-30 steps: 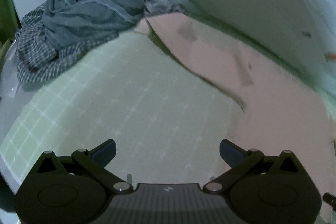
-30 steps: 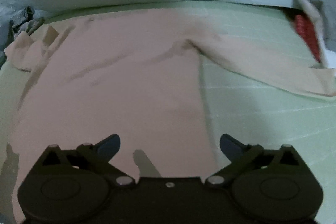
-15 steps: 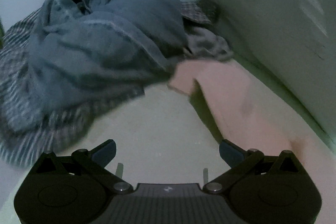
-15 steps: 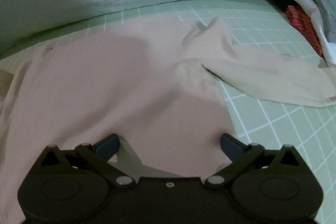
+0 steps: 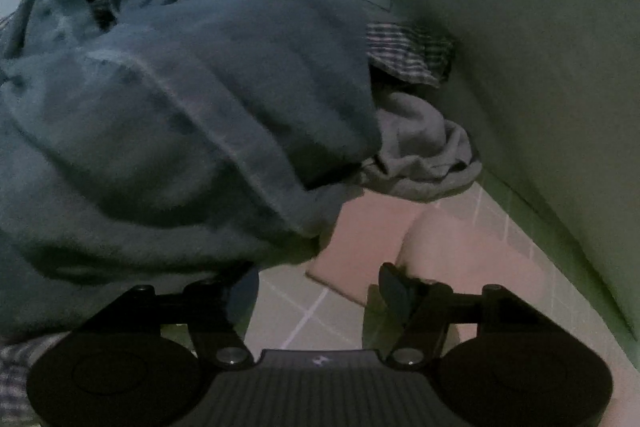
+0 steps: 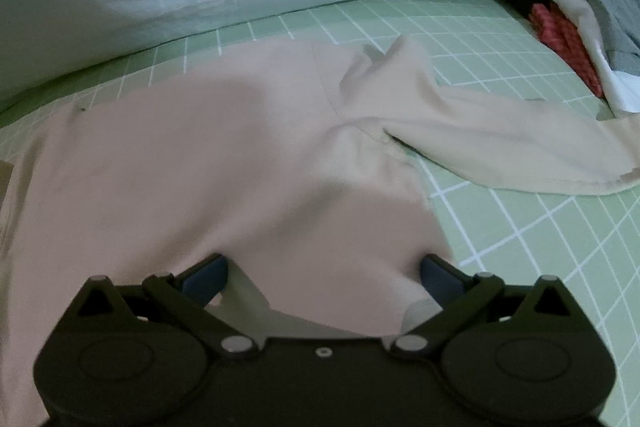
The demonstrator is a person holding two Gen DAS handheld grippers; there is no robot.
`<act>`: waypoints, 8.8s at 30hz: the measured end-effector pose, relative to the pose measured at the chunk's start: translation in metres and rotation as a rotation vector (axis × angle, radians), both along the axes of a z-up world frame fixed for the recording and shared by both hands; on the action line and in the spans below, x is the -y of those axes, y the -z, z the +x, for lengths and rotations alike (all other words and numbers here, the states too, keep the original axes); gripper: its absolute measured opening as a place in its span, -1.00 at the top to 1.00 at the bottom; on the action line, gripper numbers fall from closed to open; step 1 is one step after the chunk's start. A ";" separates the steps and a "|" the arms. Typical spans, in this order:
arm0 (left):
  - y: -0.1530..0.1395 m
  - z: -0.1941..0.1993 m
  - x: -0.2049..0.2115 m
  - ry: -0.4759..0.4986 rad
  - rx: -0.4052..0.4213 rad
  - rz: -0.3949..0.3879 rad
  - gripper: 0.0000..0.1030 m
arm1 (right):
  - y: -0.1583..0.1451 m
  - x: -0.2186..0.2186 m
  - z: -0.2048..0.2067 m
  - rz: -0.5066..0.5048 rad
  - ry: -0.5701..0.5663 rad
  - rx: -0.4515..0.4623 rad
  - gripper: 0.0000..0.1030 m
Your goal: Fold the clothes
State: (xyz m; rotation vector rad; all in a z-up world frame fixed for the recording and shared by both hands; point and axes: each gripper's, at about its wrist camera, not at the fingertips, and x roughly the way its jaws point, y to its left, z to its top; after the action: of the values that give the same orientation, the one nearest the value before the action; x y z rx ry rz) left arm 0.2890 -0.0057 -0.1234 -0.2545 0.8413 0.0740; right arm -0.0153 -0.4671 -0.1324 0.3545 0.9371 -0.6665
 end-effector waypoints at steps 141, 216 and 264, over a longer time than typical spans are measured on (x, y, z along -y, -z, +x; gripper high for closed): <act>-0.095 -0.423 0.204 0.197 -0.041 0.123 -0.63 | -0.018 0.147 -0.321 -0.086 0.198 0.112 0.88; -0.052 -0.303 0.142 0.160 -0.192 0.095 -0.71 | -0.036 0.042 -0.173 -0.102 0.109 0.103 -1.00; -0.030 -0.186 0.093 0.276 -0.244 0.247 -0.78 | -0.065 -0.039 -0.012 0.063 -0.223 0.211 0.92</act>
State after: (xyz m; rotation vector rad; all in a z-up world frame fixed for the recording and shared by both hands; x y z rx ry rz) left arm 0.1034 -0.0984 -0.0932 0.1070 1.0927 -0.0508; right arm -0.0278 -0.4277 -0.0676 0.3620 0.7832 -0.3878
